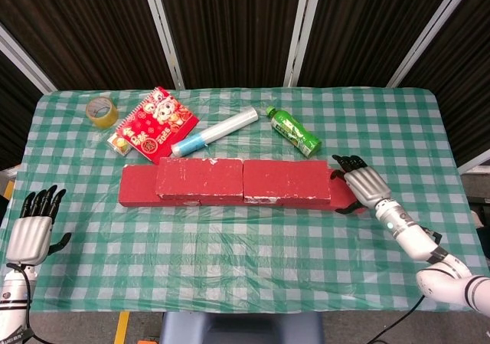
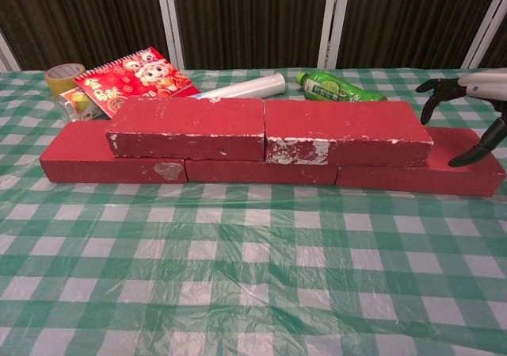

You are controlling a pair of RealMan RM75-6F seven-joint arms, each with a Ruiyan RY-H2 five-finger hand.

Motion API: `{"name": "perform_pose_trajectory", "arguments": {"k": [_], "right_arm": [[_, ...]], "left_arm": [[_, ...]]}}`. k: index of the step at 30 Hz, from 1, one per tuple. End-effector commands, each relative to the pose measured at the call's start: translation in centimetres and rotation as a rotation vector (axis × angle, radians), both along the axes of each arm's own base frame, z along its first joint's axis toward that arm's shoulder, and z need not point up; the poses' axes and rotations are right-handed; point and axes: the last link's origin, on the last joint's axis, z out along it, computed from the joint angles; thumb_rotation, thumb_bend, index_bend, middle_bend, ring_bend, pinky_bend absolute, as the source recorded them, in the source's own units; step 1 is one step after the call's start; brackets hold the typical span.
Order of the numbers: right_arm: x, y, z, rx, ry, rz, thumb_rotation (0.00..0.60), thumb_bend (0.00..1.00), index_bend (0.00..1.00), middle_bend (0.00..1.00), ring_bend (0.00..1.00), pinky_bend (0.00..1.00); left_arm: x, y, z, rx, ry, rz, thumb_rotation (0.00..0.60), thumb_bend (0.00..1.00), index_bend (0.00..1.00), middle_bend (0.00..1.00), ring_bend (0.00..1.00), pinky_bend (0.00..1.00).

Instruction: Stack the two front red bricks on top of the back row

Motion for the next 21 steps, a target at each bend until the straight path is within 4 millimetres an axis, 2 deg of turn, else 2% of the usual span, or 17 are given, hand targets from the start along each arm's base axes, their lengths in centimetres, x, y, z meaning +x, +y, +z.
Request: {"name": "perform_pose_trajectory", "arguments": {"k": [1,3,6,9,12,16,21], "right_arm": [[-0.5,2.0,2.1,-0.07,-0.049,0.0,0.527,0.01,0.22,0.0,0.0,0.13],[-0.6,3.9,3.0,-0.123,-0.077,0.026,0.526,0.01,0.14,0.0,0.0,0.13],[-1.1,8.5,3.9,-0.213,-0.059,0.088,0.529,0.01,0.02,0.0,0.0,0.09],[-2.1,13.9,3.9,-0.321,0.012,0.094,0.527,0.01,0.0,0.0,0.0,0.01],[-3.0,17.0,3.6,-0.379,0.055,0.076,0.528,0.01,0.0,0.0,0.0,0.0],[-4.5,18.3,3.9,-0.409,0.054,0.021,0.528,0.01,0.0,0.0,0.0,0.0],[-4.6,18.1,4.6,-0.43,0.034,0.032,0.527,0.01,0.0,0.0,0.0,0.0]], "left_arm": [[0.1,-0.1,0.1,0.005,0.001,-0.004,0.6,0.26,0.0,0.0,0.0,0.01],[0.2,-0.2,0.2,0.011,0.005,-0.007,0.6,0.26,0.0,0.0,0.0,0.02],[0.5,-0.7,0.4,0.029,0.018,-0.019,0.6,0.27,0.0,0.0,0.0,0.02],[1.0,-1.4,0.9,0.067,0.041,-0.033,0.6,0.28,0.0,0.0,0.0,0.02],[1.4,-2.1,1.5,0.1,0.061,-0.041,0.6,0.28,0.0,0.0,0.0,0.02],[1.8,-2.8,1.7,0.114,0.075,-0.041,0.6,0.29,0.0,0.0,0.0,0.01],[2.3,-3.0,1.3,0.102,0.087,-0.052,0.6,0.29,0.0,0.0,0.0,0.01]]}}
